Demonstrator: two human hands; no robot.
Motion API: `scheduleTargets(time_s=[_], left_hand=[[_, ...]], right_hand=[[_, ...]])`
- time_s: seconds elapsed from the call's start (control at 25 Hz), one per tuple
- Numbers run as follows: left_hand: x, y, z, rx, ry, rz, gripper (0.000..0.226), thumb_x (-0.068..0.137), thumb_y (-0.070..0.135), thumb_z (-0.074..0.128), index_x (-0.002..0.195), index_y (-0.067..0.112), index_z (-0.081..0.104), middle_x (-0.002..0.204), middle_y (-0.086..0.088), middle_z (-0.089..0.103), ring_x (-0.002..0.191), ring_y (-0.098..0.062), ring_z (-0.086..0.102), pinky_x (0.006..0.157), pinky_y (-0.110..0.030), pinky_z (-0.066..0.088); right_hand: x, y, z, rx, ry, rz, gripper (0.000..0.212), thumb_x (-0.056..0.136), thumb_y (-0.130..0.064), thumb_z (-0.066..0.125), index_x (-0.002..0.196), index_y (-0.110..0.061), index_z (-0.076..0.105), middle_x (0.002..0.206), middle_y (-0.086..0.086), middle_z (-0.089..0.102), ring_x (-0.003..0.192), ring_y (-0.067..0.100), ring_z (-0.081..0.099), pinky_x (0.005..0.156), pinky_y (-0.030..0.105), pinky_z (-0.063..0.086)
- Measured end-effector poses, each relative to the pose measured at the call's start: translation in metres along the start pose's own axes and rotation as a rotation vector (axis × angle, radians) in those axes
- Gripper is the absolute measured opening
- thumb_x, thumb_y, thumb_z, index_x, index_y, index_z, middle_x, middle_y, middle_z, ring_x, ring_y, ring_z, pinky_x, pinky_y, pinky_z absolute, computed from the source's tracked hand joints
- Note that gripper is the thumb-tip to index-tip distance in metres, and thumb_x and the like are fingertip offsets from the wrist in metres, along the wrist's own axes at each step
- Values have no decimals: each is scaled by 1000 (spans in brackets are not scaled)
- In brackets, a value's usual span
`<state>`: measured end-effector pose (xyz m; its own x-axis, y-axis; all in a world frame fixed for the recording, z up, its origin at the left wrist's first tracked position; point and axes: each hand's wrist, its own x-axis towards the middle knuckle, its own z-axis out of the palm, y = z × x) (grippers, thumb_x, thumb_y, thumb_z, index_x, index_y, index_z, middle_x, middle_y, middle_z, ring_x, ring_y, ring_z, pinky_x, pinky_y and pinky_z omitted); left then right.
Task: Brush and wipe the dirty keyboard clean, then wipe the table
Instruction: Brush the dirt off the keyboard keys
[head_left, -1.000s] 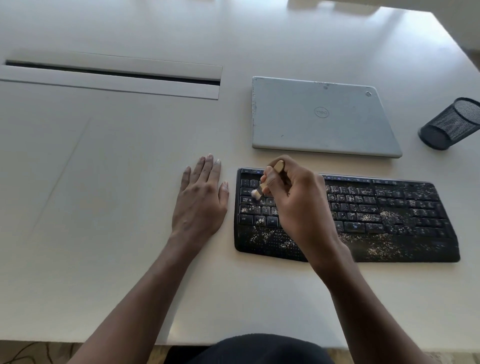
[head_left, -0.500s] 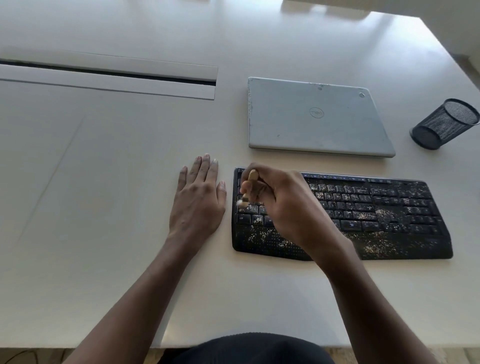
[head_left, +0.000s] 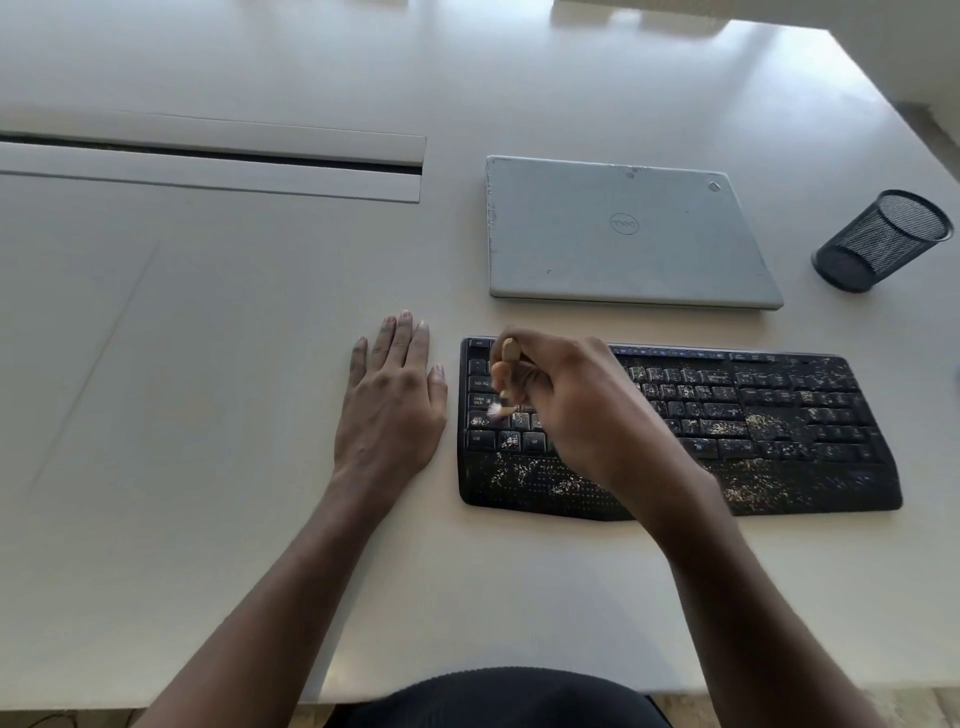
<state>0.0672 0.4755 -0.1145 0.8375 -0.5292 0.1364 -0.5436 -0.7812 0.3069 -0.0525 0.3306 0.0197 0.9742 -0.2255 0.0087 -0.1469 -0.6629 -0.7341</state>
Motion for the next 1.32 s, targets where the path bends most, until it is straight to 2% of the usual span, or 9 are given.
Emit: scheduleTargets(time_s=[0.12,0.24,0.36,0.52,0.6,0.76,0.92,1.2,1.32], left_hand=[[0,1,0,-1,5,-3,58,108,31,39,162,11,33,172,-10,27,161,-21,18,132,-44,9],[0,0,0,3,3,-5,61,106,35,32,162,11,33,172,-10,27,161,-21,18,132,-44,9],[-1,0,-1,3,-3,1,65,103,38,27,162,12,33,172,-10,27,161,-21,18,132,-43,8],[0,1,-1,5,4,-5,65,103,38,28,162,12,34,171,-9,28,161,-21,19,132,-43,9],[0,1,-1,5,3,-6,65,103,38,28,162,12,34,171,-9,28,161,-21,19,132,-43,9],[0,1,-2,3,-3,-8,64,104,37,30,162,12,33,171,-9,27,161,-20,18,132,-43,8],[0,0,0,4,2,-6,62,106,35,33,162,11,33,171,-9,27,161,-21,19,132,-44,9],[0,1,0,2,0,-8,65,104,38,27,163,12,31,172,-9,26,161,-20,17,132,-44,9],[-1,0,0,5,-1,-5,63,105,36,30,163,12,31,172,-9,26,161,-20,17,132,-45,9]], right_hand=[[-4,3,-11,-35,39,38,18,104,-7,57,92,-18,65,79,-12,66,66,-4,59,59,5,43],[-4,-6,-5,84,50,-1,17,102,2,56,94,-10,67,81,-5,68,70,-3,61,63,0,44],[-4,-1,-1,48,21,24,15,104,-6,58,93,-12,65,81,-4,69,72,-2,64,62,2,44],[-8,5,-7,13,206,63,20,107,-23,55,94,-9,63,79,5,72,69,8,70,60,11,50],[-8,3,0,72,291,57,22,106,-21,55,92,-8,64,75,3,73,70,0,71,61,18,55],[-7,6,11,88,272,86,23,106,-22,56,88,-10,64,71,0,73,70,-1,72,68,41,61],[-10,7,7,124,314,91,24,106,-21,55,87,-9,64,72,-2,73,67,5,73,67,43,61],[-9,10,11,108,293,110,24,106,-22,56,87,-10,65,71,-2,73,69,2,73,67,42,61],[-11,11,6,126,356,115,26,107,-21,55,86,-9,65,70,-2,72,67,4,73,66,41,60]])
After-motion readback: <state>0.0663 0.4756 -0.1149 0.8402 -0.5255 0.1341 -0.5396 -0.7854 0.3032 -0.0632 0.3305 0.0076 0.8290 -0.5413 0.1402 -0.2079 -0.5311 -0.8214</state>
